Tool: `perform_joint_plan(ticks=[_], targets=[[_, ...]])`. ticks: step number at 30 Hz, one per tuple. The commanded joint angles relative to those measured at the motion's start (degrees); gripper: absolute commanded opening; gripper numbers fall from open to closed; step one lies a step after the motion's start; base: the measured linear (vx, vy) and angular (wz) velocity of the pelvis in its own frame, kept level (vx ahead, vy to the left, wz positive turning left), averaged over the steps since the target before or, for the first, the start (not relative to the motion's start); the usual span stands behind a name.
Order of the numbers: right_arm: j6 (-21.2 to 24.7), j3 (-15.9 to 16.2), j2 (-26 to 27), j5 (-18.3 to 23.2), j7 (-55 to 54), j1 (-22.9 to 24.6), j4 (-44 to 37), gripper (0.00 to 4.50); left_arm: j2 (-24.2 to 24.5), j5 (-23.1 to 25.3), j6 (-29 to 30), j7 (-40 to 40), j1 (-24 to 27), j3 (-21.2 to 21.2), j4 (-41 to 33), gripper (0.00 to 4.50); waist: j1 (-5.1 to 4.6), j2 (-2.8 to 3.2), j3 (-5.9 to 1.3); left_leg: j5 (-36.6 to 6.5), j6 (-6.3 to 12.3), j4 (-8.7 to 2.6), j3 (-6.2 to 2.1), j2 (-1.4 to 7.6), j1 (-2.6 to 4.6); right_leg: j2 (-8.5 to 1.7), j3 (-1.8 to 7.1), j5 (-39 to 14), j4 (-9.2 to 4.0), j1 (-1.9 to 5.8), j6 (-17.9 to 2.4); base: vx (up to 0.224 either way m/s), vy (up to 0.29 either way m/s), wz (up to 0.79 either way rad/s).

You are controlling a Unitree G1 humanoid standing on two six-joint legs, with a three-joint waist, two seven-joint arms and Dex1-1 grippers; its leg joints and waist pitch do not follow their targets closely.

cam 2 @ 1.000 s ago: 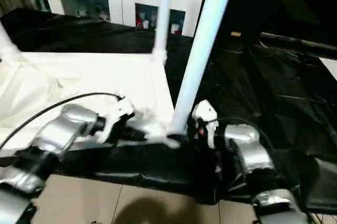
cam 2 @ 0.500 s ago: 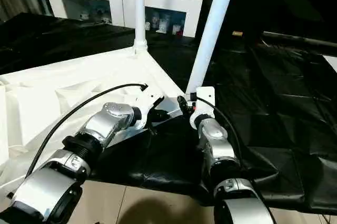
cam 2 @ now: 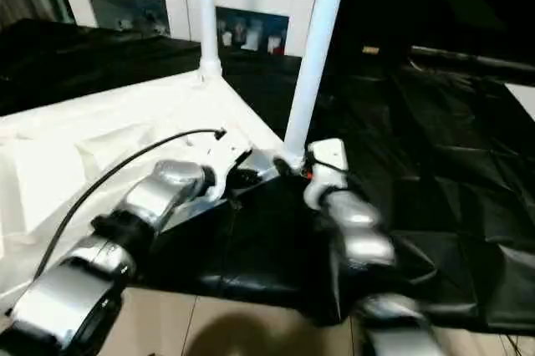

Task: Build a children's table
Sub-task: Rotate leg to tighten

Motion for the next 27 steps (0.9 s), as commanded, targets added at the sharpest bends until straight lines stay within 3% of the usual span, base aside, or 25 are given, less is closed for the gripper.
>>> perform_joint_plan(ticks=[1,4,6,7,11,15,21,24,25,27], targets=[[1.85,1.4,-3.67,1.8,9.06,1.92,-4.0,3.77,2.58,-1.23,-0.41,-5.44,3.47,-0.52,-1.73,0.0,0.48,-1.13,-3.0,-6.35,7.48,-3.45,0.65,0.0,-0.91,-2.32,1.91,-7.76,-3.85,3.91,-11.05,0.0,0.0,0.0],[1.63,2.01,-5.88,2.06,13.13,2.58,-4.96,3.77,4.08,-1.73,0.32,-8.94,4.62,-1.42,-4.28,0.0,0.36,-1.31,-3.03,-6.77,7.28,-3.44,0.69,0.05,-0.84,-2.35,1.9,-9.4,-3.9,3.69,-11.35,0.0,0.0,0.0],[1.8,2.07,-6.72,2.08,14.47,2.53,-5.12,3.77,5.15,-2.44,1.14,-11.96,5.45,-2.33,-6.19,0.0,0.36,-1.03,-2.88,-7.31,6.76,-3.6,0.67,0.19,-0.61,-2.38,1.89,-10.82,-3.97,3.37,-11.59,0.0,0.0,0.0],[2.5,2.62,-7.92,2.26,17.33,2.16,-5.4,3.77,7.57,-3.53,2.0,-18.35,7.11,-4.67,-9.91,0.0,0.33,-0.87,-2.88,-7.5,6.19,-3.74,0.55,0.41,-0.58,-2.48,1.92,-11.12,-3.84,3.4,-12.14,0.0,0.0,0.0],[5.85,4.97,-9.75,3.42,23.57,2.85,-8.18,3.77,9.83,-4.46,3.51,-24.28,8.83,-6.81,-14.23,0.0,0.58,-0.61,-2.9,-6.58,6.19,-3.57,0.86,0.42,-0.12,-2.14,2.08,-6.73,-3.42,3.17,-13.58,0.0,0.0,0.0],[6.92,7.78,-11.38,2.57,28.14,3.73,-9.94,3.77,10.52,-4.94,4.95,-26.89,9.73,-7.64,-17.14,0.0,0.92,-0.8,-2.94,-5.11,6.82,-3.42,0.89,0.46,-0.19,-2.22,2.11,-3.42,-2.99,3.42,-14.63,0.0,0.0,0.0],[5.07,8.79,-11.23,0.2,29.17,2.85,-7.78,3.77,10.68,-5.37,6.54,-27.33,10.29,-8.02,-19.39,0.0,1.31,-0.93,-2.77,-7.11,4.98,-3.64,0.83,0.43,-0.27,-2.42,2.11,-8.54,-3.47,3.41,-13.1,0.0,0.0,0.0],[5.79,8.96,-11.3,0.87,30.22,2.03,-7.45,3.77,10.78,-5.48,7.51,-27.72,10.43,-8.24,-20.82,0.0,1.43,-0.86,-2.85,-6.43,4.79,-3.61,0.79,0.44,-0.21,-2.39,2.11,-8.0,-3.35,3.44,-12.84,0.0,0.0,0.0],[5.91,8.91,-11.33,1.16,30.55,1.78,-7.3,3.77,10.74,-5.43,7.55,-27.72,10.37,-8.2,-20.87,0.0,1.44,-1.34,-2.91,-5.38,5.13,-3.5,0.81,0.4,-0.31,-2.32,2.08,-6.78,-3.15,3.5,-13.03,0.0,0.0,0.0],[5.91,8.91,-11.33,1.16,30.55,1.78,-7.3,3.42,10.74,-5.43,7.55,-27.72,10.37,-8.2,-20.87,0.0,1.45,-1.12,-2.93,-4.55,5.36,-3.44,0.78,0.38,-0.3,-2.3,2.07,-5.63,-2.99,3.5,-13.28,0.0,0.0,0.0]])
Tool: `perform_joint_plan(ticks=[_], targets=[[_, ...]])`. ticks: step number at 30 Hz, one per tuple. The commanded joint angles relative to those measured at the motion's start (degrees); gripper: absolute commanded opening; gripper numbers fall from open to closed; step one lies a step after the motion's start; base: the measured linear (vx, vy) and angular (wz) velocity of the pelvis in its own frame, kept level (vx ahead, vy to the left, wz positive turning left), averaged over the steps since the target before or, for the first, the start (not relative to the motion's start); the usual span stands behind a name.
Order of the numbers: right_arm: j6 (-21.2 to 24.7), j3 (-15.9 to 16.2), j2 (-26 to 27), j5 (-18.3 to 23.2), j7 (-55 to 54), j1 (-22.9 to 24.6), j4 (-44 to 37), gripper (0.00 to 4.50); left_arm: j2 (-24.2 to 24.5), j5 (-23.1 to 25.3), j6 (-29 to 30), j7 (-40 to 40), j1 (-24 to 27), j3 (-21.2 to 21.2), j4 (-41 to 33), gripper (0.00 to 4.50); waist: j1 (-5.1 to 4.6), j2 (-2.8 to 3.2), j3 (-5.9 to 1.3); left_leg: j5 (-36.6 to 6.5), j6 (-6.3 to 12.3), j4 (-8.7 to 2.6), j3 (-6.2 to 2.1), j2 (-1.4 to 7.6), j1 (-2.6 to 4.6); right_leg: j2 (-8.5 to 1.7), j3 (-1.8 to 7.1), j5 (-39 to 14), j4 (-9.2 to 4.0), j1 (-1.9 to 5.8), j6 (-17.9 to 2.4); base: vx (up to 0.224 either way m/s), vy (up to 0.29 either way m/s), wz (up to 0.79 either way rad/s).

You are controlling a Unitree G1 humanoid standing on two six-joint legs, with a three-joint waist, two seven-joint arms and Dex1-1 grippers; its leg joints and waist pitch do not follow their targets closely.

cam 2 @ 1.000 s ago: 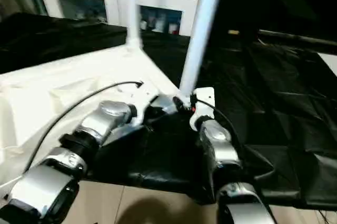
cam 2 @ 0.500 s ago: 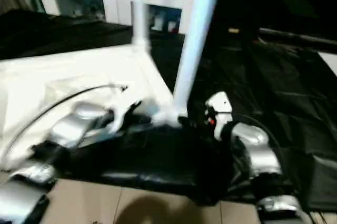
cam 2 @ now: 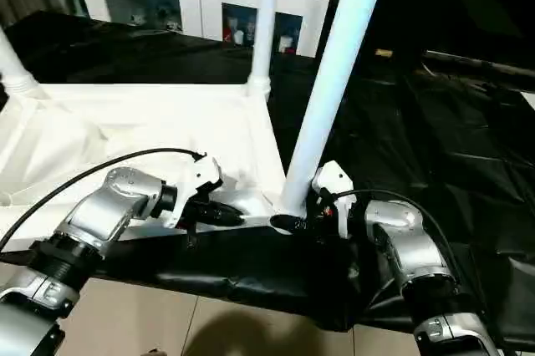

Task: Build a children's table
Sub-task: Rotate leg to tighten

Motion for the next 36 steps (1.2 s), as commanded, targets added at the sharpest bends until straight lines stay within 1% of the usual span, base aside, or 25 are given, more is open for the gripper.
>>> perform_joint_plan(ticks=[1,2,4,7,8,11,12,14,16,17,18,19,20,21,22,23,24,25,27,29,31,32,34,35,36], targets=[[0.11,0.08,-0.73,0.47,0.84,-1.26,0.46,3.42,-0.95,-0.92,0.76,-1.86,0.84,-1.82,-0.6,0.0,-0.18,-0.66,-3.23,-4.27,5.63,-3.56,0.74,0.25,-0.24,-2.21,2.05,-4.8,-3.05,3.51,-13.39,0.0,0.0,0.0],[0.11,0.08,-0.73,0.47,0.84,-1.26,0.46,3.39,-0.95,-0.92,0.76,-1.86,0.84,-1.82,-0.6,0.0,-0.15,-0.64,-3.21,-4.37,5.68,-3.55,0.76,0.24,-0.22,-2.19,2.06,-4.71,-3.06,3.47,-13.48,0.0,0.0,0.0],[0.12,-0.06,-0.61,0.74,2.43,-1.58,0.96,3.13,-0.6,-0.91,1.41,-1.92,1.37,-1.77,-1.65,0.0,-0.15,-0.95,-3.22,-4.71,5.82,-3.49,0.78,0.23,-0.28,-2.27,2.06,-5.04,-3.06,3.54,-13.62,0.0,0.0,0.0],[0.19,-0.11,-0.53,0.74,3.24,-1.81,1.32,2.96,-0.15,-0.99,1.91,-2.0,1.65,-1.9,-2.27,0.0,-0.16,-0.93,-3.2,-4.4,5.9,-3.48,0.75,0.26,-0.28,-2.28,2.06,-5.04,-3.0,3.53,-13.64,0.0,0.0,0.0],[0.18,-0.08,-0.45,0.71,3.26,-1.75,1.39,2.73,0.06,-0.96,1.98,-2.09,1.72,-1.99,-2.33,0.0,-0.18,-1.08,-3.19,-4.34,5.9,-3.44,0.79,0.24,-0.27,-2.25,2.07,-5.02,-3.02,3.51,-13.57,0.0,0.0,0.0],[0.01,-0.01,-0.15,0.56,2.97,-1.46,1.65,2.63,0.27,-0.78,1.87,-2.03,1.81,-2.1,-2.14,0.0,-0.17,-1.07,-3.17,-4.48,5.73,-3.45,0.78,0.22,-0.2,-2.23,2.08,-5.49,-3.03,3.48,-13.4,0.0,0.0,0.0],[-0.28,-0.52,0.6,0.58,1.38,-1.17,2.05,2.61,0.11,-0.55,1.74,-1.44,1.72,-1.99,-1.66,0.0,-0.15,-0.77,-3.21,-4.4,5.57,-3.44,0.74,0.2,-0.2,-2.26,2.11,-5.32,-2.96,3.5,-13.43,0.0,0.0,0.0],[-0.47,-1.85,2.01,0.95,-1.66,-0.96,2.84,2.59,-0.45,-0.17,1.7,-0.06,1.41,-1.67,-0.77,0.0,-0.25,-0.89,-3.21,-4.55,5.27,-3.45,0.74,0.17,-0.24,-2.21,2.09,-5.23,-3.01,3.52,-13.38,0.0,0.0,0.0],[-0.71,-6.17,6.05,1.75,-12.37,-1.54,5.88,2.59,-2.48,0.86,1.34,4.54,0.2,-0.63,2.13,0.0,-0.53,-0.13,-3.09,-6.81,3.64,-3.77,0.6,0.17,-0.14,-2.35,2.09,-8.28,-3.37,3.34,-12.85,0.0,0.0,0.0],[-0.73,-6.48,6.38,1.78,-13.27,-1.57,6.09,2.59,-2.7,0.94,1.32,5.0,0.06,-0.52,2.45,0.0,-0.84,-0.34,-3.0,-7.54,3.18,-3.8,0.7,0.12,-0.17,-2.27,2.12,-9.42,-3.65,3.19,-12.46,0.0,0.0,0.0],[-1.1,-9.53,9.78,2.25,-22.2,-1.79,7.82,2.59,-4.93,1.78,0.62,10.01,-1.51,0.8,5.88,0.0,-1.02,-0.01,-2.94,-8.87,1.79,-4.01,0.61,0.1,0.02,-2.29,2.1,-12.01,-4.02,3.06,-11.64,0.0,0.0,0.0],[-1.25,-10.64,11.09,2.51,-25.57,-1.91,8.36,2.59,-5.95,2.04,0.0,12.56,-2.26,1.59,7.47,0.0,-1.15,-0.11,-3.12,-9.44,1.19,-3.97,0.57,0.11,0.22,-2.33,2.06,-12.76,-3.98,3.01,-11.46,0.0,0.0,0.0],[-1.31,-11.02,11.54,2.6,-26.73,-1.95,8.55,2.59,-6.3,2.13,-0.21,13.43,-2.51,1.86,8.01,0.0,-1.22,-0.15,-3.2,-9.11,0.64,-4.02,0.42,0.04,-0.02,-2.3,2.02,-12.77,-3.96,3.3,-11.0,0.0,0.0,0.0],[-1.77,-12.41,13.18,2.64,-31.85,-2.47,9.86,2.59,-7.7,2.01,-0.64,16.11,-3.71,2.99,10.2,0.0,-1.1,0.44,-3.2,-9.48,0.59,-4.0,0.42,0.0,0.05,-2.26,2.07,-12.31,-3.96,3.18,-10.84,0.0,0.0,0.0],[-3.27,-13.03,14.79,0.99,-39.14,-3.39,11.98,2.58,-9.37,2.19,-1.58,20.51,-5.48,4.38,13.36,0.0,-1.39,0.31,-3.02,-9.9,0.44,-4.01,0.61,-0.2,0.06,-2.07,2.11,-12.5,-4.25,2.79,-10.68,0.0,0.0,0.0],[-4.41,-13.26,15.73,-0.4,-44.1,-4.09,13.56,2.58,-10.48,2.31,-2.18,23.44,-6.71,5.27,15.52,0.0,-1.28,0.67,-3.09,-10.37,-0.06,-4.12,0.41,-0.17,0.14,-2.18,2.03,-13.42,-4.24,2.95,-10.43,0.0,0.0,0.0],[-5.18,-13.23,16.36,-1.69,-48.06,-4.71,14.83,2.58,-11.16,2.43,-2.62,25.15,-7.58,5.67,17.12,0.0,-1.32,0.34,-3.26,-10.41,-0.41,-4.03,0.43,-0.36,0.02,-2.23,1.97,-14.99,-4.41,3.05,-9.5,0.0,0.0,0.0],[-5.74,-13.83,17.59,-1.97,-52.14,-5.84,16.49,2.58,-12.08,2.69,-3.64,28.04,-8.7,6.21,19.29,0.0,-1.13,0.79,-3.38,-10.11,-0.59,-4.05,0.34,-0.32,0.09,-2.27,1.99,-14.5,-4.22,3.13,-9.37,0.0,0.0,0.0],[-6.46,-14.22,20.12,-3.01,-57.34,-8.22,19.53,2.58,-13.85,3.36,-5.52,32.16,-10.51,6.75,23.31,0.0,-1.32,0.76,-3.43,-9.24,-0.3,-3.99,0.39,-0.51,-0.23,-2.01,2.0,-12.17,-4.12,3.14,-9.09,0.0,0.0,0.0],[-7.04,-13.8,21.16,-4.12,-58.05,-8.95,20.36,2.58,-14.55,4.01,-6.49,32.61,-11.03,6.77,25.01,0.0,-1.13,1.12,-3.57,-8.08,0.37,-3.85,0.42,-0.5,-0.17,-1.99,2.05,-8.68,-3.81,3.23,-9.57,0.0,0.0,0.0],[-7.45,-13.05,21.79,-4.28,-56.3,-9.03,20.0,2.58,-14.93,4.22,-6.82,32.02,-10.85,6.37,25.22,0.0,-1.1,0.94,-3.56,-6.97,1.87,-3.77,0.48,-0.5,-0.4,-1.92,2.0,-4.8,-3.49,3.59,-10.63,0.0,0.0,0.0],[-8.36,-12.53,21.83,-4.0,-53.63,-8.6,18.71,2.58,-14.77,4.52,-7.07,30.77,-10.39,5.55,24.45,0.0,-1.12,0.81,-3.6,-6.96,2.33,-3.73,0.52,-0.49,-0.41,-1.92,1.98,-4.41,-3.45,3.67,-10.86,0.0,0.0,0.0],[-10.04,-12.22,21.69,-3.22,-50.94,-8.15,17.66,2.58,-14.61,4.38,-7.39,29.94,-10.37,5.49,24.7,0.0,-1.06,0.95,-3.5,-7.38,3.07,-3.76,0.55,-0.36,-0.33,-2.08,2.0,-4.97,-3.58,3.57,-11.35,0.0,0.0,0.0],[-10.2,-12.1,21.56,-3.28,-50.68,-8.07,17.53,3.14,-14.58,4.3,-7.39,29.78,-10.32,5.53,24.65,0.0,-1.02,0.96,-3.45,-8.0,3.26,-3.79,0.58,-0.32,-0.24,-2.13,2.0,-5.97,-3.69,3.54,-11.56,0.0,0.0,0.0],[-10.89,-11.54,20.81,-3.58,-49.55,-7.75,16.97,3.28,-14.4,3.91,-7.44,29.01,-10.11,5.69,24.46,0.0,-0.96,0.74,-3.47,-8.04,3.38,-3.78,0.58,-0.31,-0.28,-2.16,1.97,-6.73,-3.73,3.64,-11.55,0.0,0.0,0.0]])
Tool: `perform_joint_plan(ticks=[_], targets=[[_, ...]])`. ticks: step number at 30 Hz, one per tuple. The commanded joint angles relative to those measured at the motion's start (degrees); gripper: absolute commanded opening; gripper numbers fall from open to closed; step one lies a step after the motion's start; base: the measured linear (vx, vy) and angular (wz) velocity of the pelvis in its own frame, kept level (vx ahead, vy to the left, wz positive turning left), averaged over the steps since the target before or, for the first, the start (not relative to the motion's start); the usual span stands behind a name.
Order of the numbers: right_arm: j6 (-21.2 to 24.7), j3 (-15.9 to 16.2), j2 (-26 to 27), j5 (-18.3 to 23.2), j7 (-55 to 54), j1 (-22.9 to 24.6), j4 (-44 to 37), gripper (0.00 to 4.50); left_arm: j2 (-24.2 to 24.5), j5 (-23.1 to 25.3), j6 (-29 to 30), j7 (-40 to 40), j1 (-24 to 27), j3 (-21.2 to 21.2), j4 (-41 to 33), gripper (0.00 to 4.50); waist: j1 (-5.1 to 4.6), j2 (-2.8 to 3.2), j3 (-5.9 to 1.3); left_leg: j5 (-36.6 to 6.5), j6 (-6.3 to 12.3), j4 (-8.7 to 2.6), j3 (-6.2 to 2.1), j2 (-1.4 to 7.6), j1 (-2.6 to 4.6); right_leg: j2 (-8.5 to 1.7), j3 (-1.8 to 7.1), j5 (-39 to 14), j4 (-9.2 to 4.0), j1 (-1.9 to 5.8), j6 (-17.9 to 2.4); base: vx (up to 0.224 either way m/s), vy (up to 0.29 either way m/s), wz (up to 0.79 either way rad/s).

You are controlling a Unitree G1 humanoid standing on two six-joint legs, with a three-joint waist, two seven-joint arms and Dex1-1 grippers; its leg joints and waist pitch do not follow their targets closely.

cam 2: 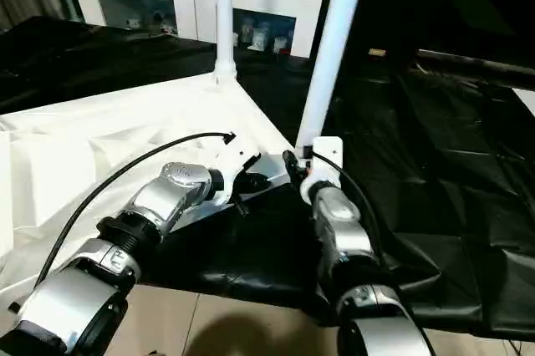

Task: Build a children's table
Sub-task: Rotate leg to tighten

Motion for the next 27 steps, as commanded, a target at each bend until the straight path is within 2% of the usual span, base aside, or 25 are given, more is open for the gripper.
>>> perform_joint_plan(ticks=[1,2,3,4,5,6,7,8,10,11,13,14,15,18,20,22,27], targets=[[-1.92,1.66,-0.47,-0.6,3.54,1.01,-1.58,3.31,0.68,-0.17,-0.88,0.58,1.11,1.25,1.44,0.0,0.04,-0.04,-3.3,-7.97,3.89,-3.9,0.64,-0.13,-0.42,-2.16,1.99,-7.33,-3.73,3.56,-11.48,0.0,0.0,0.0],[-2.27,1.83,-2.4,-0.48,5.3,1.11,-2.31,3.38,1.36,-0.78,-1.76,-1.32,1.48,1.15,1.39,0.0,-0.04,-0.02,-3.25,-8.06,3.96,-3.97,0.6,-0.13,-0.51,-2.16,1.98,-7.67,-3.79,3.58,-11.38,0.0,0.0,0.0],[-2.27,1.83,-2.4,-0.48,5.3,1.11,-2.31,3.38,1.36,-0.78,-1.76,-1.32,1.48,1.15,1.39,0.0,-0.11,-0.28,-3.23,-8.5,4.03,-3.97,0.62,-0.12,-0.46,-2.16,1.93,-8.91,-3.89,3.56,-11.15,0.0,0.0,0.0],[-2.14,1.96,-3.06,-0.38,6.27,1.15,-2.71,3.62,1.61,-1.1,-1.78,-2.02,1.67,1.22,1.18,0.0,-0.22,-0.28,-3.16,-8.67,4.08,-4.0,0.6,-0.1,-0.51,-2.19,1.94,-9.86,-3.99,3.56,-10.94,0.0,0.0,0.0],[-0.17,1.87,-4.8,0.94,10.81,1.59,-4.37,3.69,2.56,-1.19,-1.62,-3.61,2.42,0.87,-0.07,0.0,-0.25,-0.39,-3.16,-8.86,4.24,-3.96,0.66,-0.11,-0.45,-2.16,1.96,-10.12,-4.06,3.51,-10.88,0.0,0.0,0.0],[2.17,2.58,-7.08,1.72,16.24,2.33,-6.39,3.72,3.67,-1.26,-1.46,-5.34,3.27,0.5,-1.49,0.0,-0.14,-0.81,-3.08,-9.09,5.16,-3.9,0.6,-0.13,-0.57,-2.06,1.89,-10.53,-4.09,3.83,-10.75,0.0,0.0,0.0],[3.31,3.16,-8.39,1.86,19.12,2.76,-7.47,3.74,4.26,-1.32,-1.28,-6.22,3.73,0.36,-2.25,0.0,-0.05,-0.72,-3.06,-8.27,5.87,-3.84,0.67,-0.04,-0.56,-2.15,2.01,-10.01,-4.09,3.67,-10.71,0.0,0.0,0.0],[4.08,3.87,-9.59,1.65,21.51,3.2,-8.35,3.83,4.82,-1.27,-1.24,-7.1,4.12,0.21,-2.92,0.0,-0.03,-0.88,-3.08,-7.93,6.15,-3.82,0.63,0.01,-0.63,-2.17,1.97,-9.8,-4.02,3.75,-10.82,0.0,0.0,0.0],[5.79,6.6,-13.57,1.48,29.86,4.82,-11.25,4.1,6.71,-1.6,-0.64,-10.71,5.48,-0.4,-5.41,0.0,0.02,-0.93,-3.02,-7.49,6.32,-3.81,0.63,0.06,-0.72,-2.24,1.91,-10.9,-4.05,3.66,-10.8,0.0,0.0,0.0],[5.88,6.76,-13.82,1.53,30.4,4.94,-11.48,4.1,6.9,-1.67,-0.61,-11.24,5.61,-0.54,-5.69,0.0,0.05,-0.91,-3.02,-7.7,6.39,-3.79,0.66,0.09,-0.65,-2.24,1.91,-11.22,-4.14,3.6,-10.84,0.0,0.0,0.0],[8.47,9.53,-18.86,3.76,42.0,7.31,-16.3,4.1,11.01,-2.89,1.04,-20.8,8.07,-3.31,-11.03,0.0,0.24,-0.98,-3.0,-7.68,6.91,-3.81,0.52,0.39,-0.64,-2.38,1.95,-11.03,-3.91,3.68,-11.3,0.0,0.0,0.0],[8.96,9.97,-19.76,4.36,44.2,7.7,-17.19,4.1,11.83,-3.03,1.17,-22.35,8.48,-3.81,-11.94,0.0,0.15,-0.97,-3.0,-7.55,7.07,-3.79,0.61,0.47,-0.62,-2.34,2.05,-10.41,-3.85,3.46,-11.64,0.0,0.0,0.0],[9.47,10.22,-20.28,4.81,45.62,7.83,-17.61,4.1,12.34,-3.32,1.14,-23.58,8.77,-4.07,-12.6,0.0,0.0,-1.12,-2.94,-7.57,7.02,-3.81,0.73,0.38,-0.58,-2.18,1.97,-10.35,-3.89,3.26,-12.18,0.0,0.0,0.0],[10.77,11.86,-22.1,4.72,51.23,7.84,-18.44,4.1,14.22,-4.63,3.06,-28.69,10.17,-5.1,-16.85,0.0,0.03,-0.95,-2.97,-7.4,6.3,-3.89,0.59,0.61,-0.47,-2.31,1.93,-9.8,-3.56,3.26,-12.84,0.0,0.0,0.0],[9.9,12.05,-21.81,3.94,51.11,7.23,-17.52,4.1,14.57,-4.95,3.39,-29.92,10.5,-5.54,-18.04,0.0,0.0,-0.95,-2.95,-6.94,5.96,-3.88,0.7,0.59,-0.37,-2.3,1.97,-8.98,-3.53,3.13,-13.42,0.0,0.0,0.0],[9.15,12.82,-21.21,3.02,51.76,6.28,-16.43,4.1,14.69,-4.83,4.3,-30.59,10.76,-6.08,-19.06,0.0,0.24,-0.83,-3.07,-6.62,5.87,-3.67,0.92,0.52,0.03,-2.23,2.08,-7.02,-3.32,2.95,-14.4,0.0,0.0,0.0],[9.78,14.66,-21.49,2.07,53.18,5.72,-16.27,4.1,14.47,-4.98,5.3,-30.52,10.82,-6.42,-20.17,0.0,0.7,-0.68,-3.03,-7.23,5.02,-3.85,0.73,0.42,-0.27,-2.27,2.01,-7.66,-3.35,3.37,-13.55,0.0,0.0,0.0]])
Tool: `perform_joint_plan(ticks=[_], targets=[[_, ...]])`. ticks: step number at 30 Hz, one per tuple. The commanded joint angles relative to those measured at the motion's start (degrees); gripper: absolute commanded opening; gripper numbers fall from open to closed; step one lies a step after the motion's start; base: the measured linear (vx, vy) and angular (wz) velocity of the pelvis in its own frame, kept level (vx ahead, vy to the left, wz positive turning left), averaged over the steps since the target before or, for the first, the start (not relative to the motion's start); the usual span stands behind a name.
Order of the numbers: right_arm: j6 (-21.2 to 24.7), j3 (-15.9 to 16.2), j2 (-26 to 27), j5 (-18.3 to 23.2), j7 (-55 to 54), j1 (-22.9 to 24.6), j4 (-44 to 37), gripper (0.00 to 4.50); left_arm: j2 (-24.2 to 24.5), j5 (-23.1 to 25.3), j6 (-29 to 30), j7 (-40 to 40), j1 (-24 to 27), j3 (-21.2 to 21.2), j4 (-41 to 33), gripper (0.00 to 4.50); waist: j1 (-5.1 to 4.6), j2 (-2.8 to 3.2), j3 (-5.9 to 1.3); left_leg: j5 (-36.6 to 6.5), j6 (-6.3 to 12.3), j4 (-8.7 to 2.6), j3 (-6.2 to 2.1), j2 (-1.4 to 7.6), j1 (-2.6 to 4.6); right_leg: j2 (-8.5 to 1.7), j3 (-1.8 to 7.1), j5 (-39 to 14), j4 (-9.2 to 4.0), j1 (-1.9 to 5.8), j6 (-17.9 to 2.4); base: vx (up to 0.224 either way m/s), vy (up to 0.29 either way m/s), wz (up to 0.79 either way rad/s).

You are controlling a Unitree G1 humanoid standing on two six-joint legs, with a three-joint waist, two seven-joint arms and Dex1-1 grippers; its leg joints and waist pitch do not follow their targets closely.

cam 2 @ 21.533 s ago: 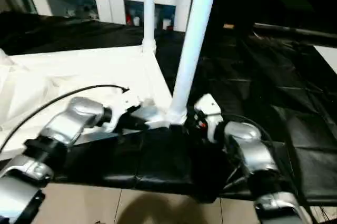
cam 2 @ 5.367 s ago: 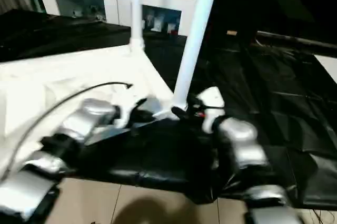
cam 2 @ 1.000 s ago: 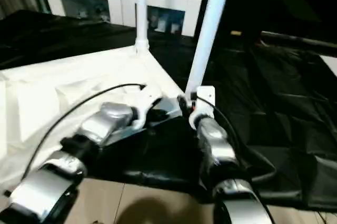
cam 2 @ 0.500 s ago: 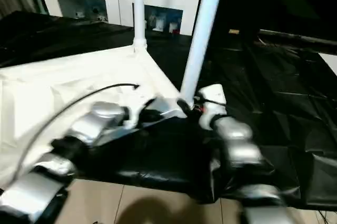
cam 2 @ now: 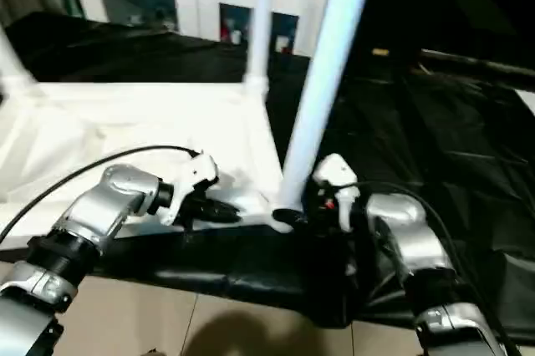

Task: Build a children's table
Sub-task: Rotate leg to tighten

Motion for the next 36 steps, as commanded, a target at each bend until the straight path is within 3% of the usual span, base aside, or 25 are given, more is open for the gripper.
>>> perform_joint_plan(ticks=[1,2,3,6,12,20,21,22,24,28,29,30,31,36], targets=[[0.4,0.53,-0.56,-0.83,1.0,-0.85,0.25,4.1,-0.98,-0.56,0.89,-1.72,0.84,-1.78,-0.18,0.0,-0.05,-0.16,-3.21,-7.35,4.66,-3.86,0.71,0.23,-0.16,-2.24,2.05,-7.4,-3.41,3.43,-13.43,0.0,0.0,0.0],[0.37,0.52,-0.56,-0.92,1.17,-0.82,0.34,3.96,-1.05,-0.38,0.89,-1.79,0.81,-1.79,-0.13,0.0,-0.05,-0.18,-3.24,-7.16,4.66,-3.84,0.7,0.22,-0.18,-2.23,2.06,-7.03,-3.34,3.47,-13.48,0.0,0.0,0.0],[0.4,0.46,-0.56,-0.9,1.31,-0.76,0.44,3.77,-1.01,-0.29,0.96,-1.89,0.81,-1.83,-0.2,0.0,-0.1,0.21,-3.27,-6.9,4.56,-3.87,0.66,0.23,-0.18,-2.16,2.06,-5.84,-3.29,3.48,-13.72,0.0,0.0,0.0],[0.41,0.03,-0.43,-0.68,1.25,-0.56,0.47,3.52,-0.79,-0.18,1.27,-2.05,0.81,-1.97,-0.53,0.0,-0.09,0.31,-3.33,-6.72,4.6,-3.79,0.68,0.18,-0.08,-2.09,2.04,-4.25,-3.15,3.52,-14.34,0.0,0.0,0.0],[0.63,-0.59,-0.09,0.13,1.65,-0.39,0.3,2.96,-0.7,-0.19,1.3,-2.13,0.74,-2.14,-0.34,0.0,-0.11,0.27,-3.4,-7.02,4.67,-3.74,0.69,0.16,-0.04,-2.07,2.04,-3.65,-3.07,3.65,-14.92,0.0,0.0,0.0],[1.44,-2.23,0.98,1.54,0.23,0.48,0.42,2.69,-0.49,-0.36,1.93,-2.17,1.92,-2.2,-1.07,0.0,-0.16,-0.03,-3.44,-6.09,4.95,-3.66,0.68,0.16,-0.14,-2.13,2.03,-3.66,-2.96,3.74,-14.77,0.0,0.0,0.0],[1.61,-3.48,1.94,2.12,-1.96,0.63,1.21,2.69,-0.86,-0.38,1.73,-1.63,2.0,-2.02,-0.77,0.0,-0.28,-0.31,-3.41,-6.06,5.02,-3.66,0.74,0.15,-0.17,-2.08,2.05,-3.92,-3.05,3.71,-14.66,0.0,0.0,0.0],[1.2,-5.71,4.07,2.47,-7.52,0.55,3.36,2.68,-2.03,-0.29,1.23,0.25,1.73,-1.36,0.43,0.0,-0.31,-0.13,-3.33,-6.37,4.91,-3.76,0.7,0.18,-0.17,-2.17,2.05,-4.87,-3.1,3.58,-14.56,0.0,0.0,0.0],[0.89,-6.96,5.55,2.41,-11.56,0.44,4.77,2.66,-3.03,-0.08,0.88,2.16,1.32,-0.76,1.54,0.0,-0.69,-0.19,-3.14,-8.25,3.65,-4.01,0.65,0.17,-0.21,-2.28,2.02,-8.86,-3.52,3.46,-13.59,0.0,0.0,0.0],[0.79,-11.34,11.83,2.4,-28.14,-0.2,8.47,2.64,-7.78,1.44,0.94,13.29,-1.7,2.13,7.58,0.0,-1.12,-0.13,-3.0,-11.35,1.03,-4.35,0.44,0.06,0.05,-2.41,1.99,-16.61,-4.4,3.17,-10.57,0.0,0.0,0.0],[0.15,-12.97,14.95,1.38,-37.8,-0.99,10.53,2.64,-10.25,2.39,0.71,19.28,-3.59,3.21,11.13,0.0,-1.14,-0.2,-3.02,-11.66,0.81,-4.39,0.48,0.05,0.06,-2.39,2.02,-17.61,-4.6,3.03,-9.75,0.0,0.0,0.0],[-0.47,-13.41,16.27,0.47,-42.29,-1.44,11.52,2.64,-11.34,2.89,0.65,21.99,-4.47,3.59,12.76,0.0,-1.24,-0.06,-2.92,-12.35,0.29,-4.38,0.54,-0.08,0.32,-2.31,2.09,-18.89,-4.88,2.5,-9.15,0.0,0.0,0.0],[-1.06,-14.22,17.84,0.09,-46.49,-2.41,13.15,2.64,-12.47,3.59,0.03,25.01,-5.52,3.88,14.75,0.0,-1.15,0.46,-3.04,-12.84,-0.29,-4.51,0.28,-0.16,0.2,-2.38,2.0,-19.85,-4.82,2.77,-8.59,0.0,0.0,0.0],[-4.63,-14.45,22.5,-0.89,-52.66,-6.48,17.01,2.64,-15.8,6.13,-3.24,32.96,-8.81,4.34,21.52,0.0,-0.94,0.34,-3.21,-14.28,0.21,-4.47,0.36,-0.25,0.26,-2.19,1.95,-18.17,-5.04,2.58,-7.63,0.0,0.0,0.0]])
